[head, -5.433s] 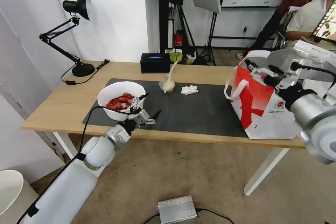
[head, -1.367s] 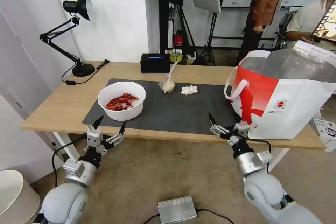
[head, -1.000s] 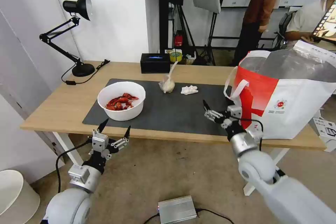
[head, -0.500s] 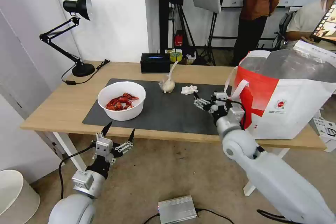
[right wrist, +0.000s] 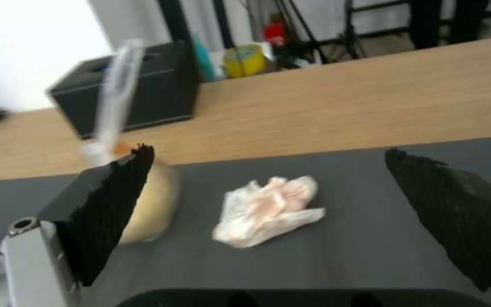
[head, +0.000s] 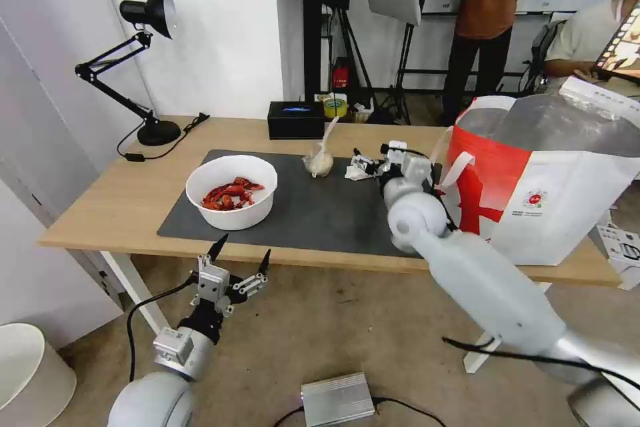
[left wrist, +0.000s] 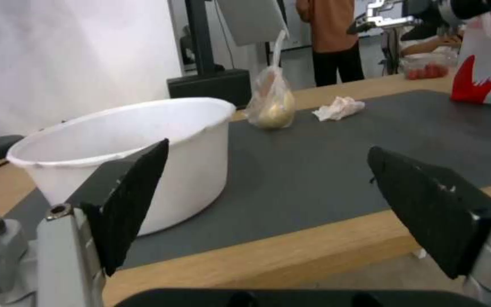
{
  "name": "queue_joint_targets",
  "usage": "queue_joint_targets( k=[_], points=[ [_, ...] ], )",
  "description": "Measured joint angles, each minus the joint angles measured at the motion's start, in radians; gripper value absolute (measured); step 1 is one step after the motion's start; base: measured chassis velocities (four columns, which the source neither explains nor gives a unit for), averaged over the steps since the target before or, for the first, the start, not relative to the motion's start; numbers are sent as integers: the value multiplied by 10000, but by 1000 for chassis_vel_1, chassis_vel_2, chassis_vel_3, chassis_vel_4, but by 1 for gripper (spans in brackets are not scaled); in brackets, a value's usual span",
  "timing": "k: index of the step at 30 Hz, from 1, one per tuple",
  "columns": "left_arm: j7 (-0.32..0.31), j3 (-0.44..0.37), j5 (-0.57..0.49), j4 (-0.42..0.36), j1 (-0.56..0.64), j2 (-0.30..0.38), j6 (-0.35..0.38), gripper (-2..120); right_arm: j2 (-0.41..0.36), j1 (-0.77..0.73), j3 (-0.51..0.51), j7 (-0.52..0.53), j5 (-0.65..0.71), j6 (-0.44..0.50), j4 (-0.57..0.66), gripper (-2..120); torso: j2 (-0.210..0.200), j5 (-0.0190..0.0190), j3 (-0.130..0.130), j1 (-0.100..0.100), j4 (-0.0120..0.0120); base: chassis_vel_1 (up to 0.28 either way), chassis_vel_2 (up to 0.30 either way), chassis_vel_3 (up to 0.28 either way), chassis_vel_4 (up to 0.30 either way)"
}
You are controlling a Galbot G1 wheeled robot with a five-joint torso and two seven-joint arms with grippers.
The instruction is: Pick up the trash from the table and place it into the takeout bag.
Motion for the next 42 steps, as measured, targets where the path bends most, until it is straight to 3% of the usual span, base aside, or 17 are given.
queue_joint_targets(
  k=[14, 19, 34, 42],
  points=[
    [13, 247, -28, 195, -286, 79, -15, 91, 1470, 2427, -515, 1694, 2349, -2325, -2896, 100, 1, 0, 0, 0, 0, 0, 0, 0, 0],
    [12, 180, -53, 189, -265, 94, -29, 91, 1834, 2904, -619, 1817, 2581, -2802, -3839, 100, 1, 0, 0, 0, 0, 0, 0, 0, 0],
    [12, 222, -79, 173, -304, 117, -56, 91, 2446, 3479, -617, 1994, 3135, -3288, -5519, 100, 1, 1, 0, -1, 0, 0, 0, 0, 0],
    [15, 236, -81, 168, -296, 113, -56, 91, 2841, 3450, -587, 1425, 2414, -3256, -6342, 100, 1, 1, 0, 0, 1, 0, 0, 0, 0]
  ],
)
